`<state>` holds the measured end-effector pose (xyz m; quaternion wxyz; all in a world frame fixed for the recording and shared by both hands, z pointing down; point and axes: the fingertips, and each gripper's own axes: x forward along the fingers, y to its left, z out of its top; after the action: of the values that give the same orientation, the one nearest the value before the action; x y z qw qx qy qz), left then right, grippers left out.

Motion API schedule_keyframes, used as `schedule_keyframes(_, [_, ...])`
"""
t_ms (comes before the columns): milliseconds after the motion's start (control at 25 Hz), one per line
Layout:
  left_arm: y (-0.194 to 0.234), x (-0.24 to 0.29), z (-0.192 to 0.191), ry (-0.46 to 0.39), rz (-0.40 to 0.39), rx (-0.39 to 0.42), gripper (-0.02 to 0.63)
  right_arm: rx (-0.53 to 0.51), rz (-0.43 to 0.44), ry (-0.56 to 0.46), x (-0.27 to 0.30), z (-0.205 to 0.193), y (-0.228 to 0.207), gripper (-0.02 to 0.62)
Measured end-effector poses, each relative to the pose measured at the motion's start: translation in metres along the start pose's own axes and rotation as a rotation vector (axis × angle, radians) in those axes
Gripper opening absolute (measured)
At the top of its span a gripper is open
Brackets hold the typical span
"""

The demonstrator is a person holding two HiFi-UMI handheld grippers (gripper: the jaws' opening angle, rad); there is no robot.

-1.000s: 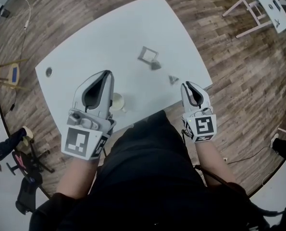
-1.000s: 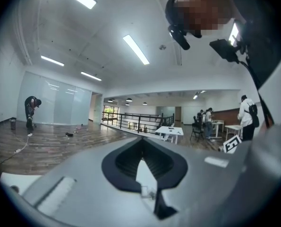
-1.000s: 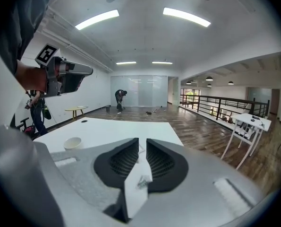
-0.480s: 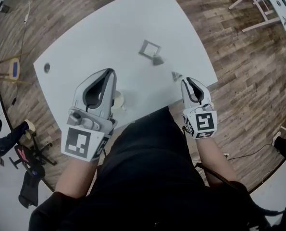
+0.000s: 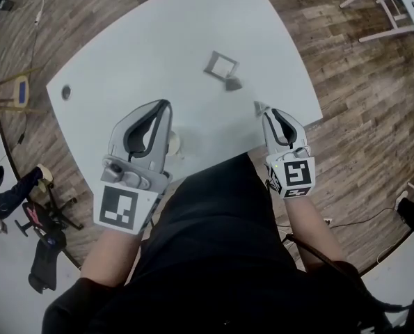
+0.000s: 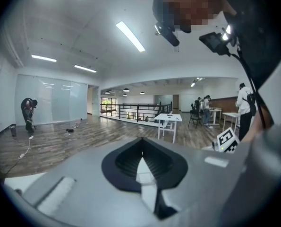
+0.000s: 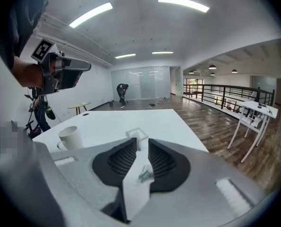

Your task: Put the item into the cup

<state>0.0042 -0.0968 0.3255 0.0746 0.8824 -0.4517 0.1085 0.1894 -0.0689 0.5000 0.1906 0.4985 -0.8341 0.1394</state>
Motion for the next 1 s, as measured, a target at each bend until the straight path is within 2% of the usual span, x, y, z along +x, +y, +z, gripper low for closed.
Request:
schedule_keyframes(120, [-0.005,0.002,-0.005,0.023,-0.013,0.024,-0.002,0.000,-0.004,0.011,0.003,-0.006,0.000,0.087])
schedule_keyframes(360, [-0.011,0.009,-0.015,0.051,-0.032,0.021,-0.002,0.007,-0.028,0.027,0.005,-0.014,-0.005,0.110])
schedule_keyframes(1000, [-0.019,0.029,-0.028,0.108,-0.061,-0.020,-0.002,0.027,-0.014,0.074,0.020,-0.042,-0.012,0.117])
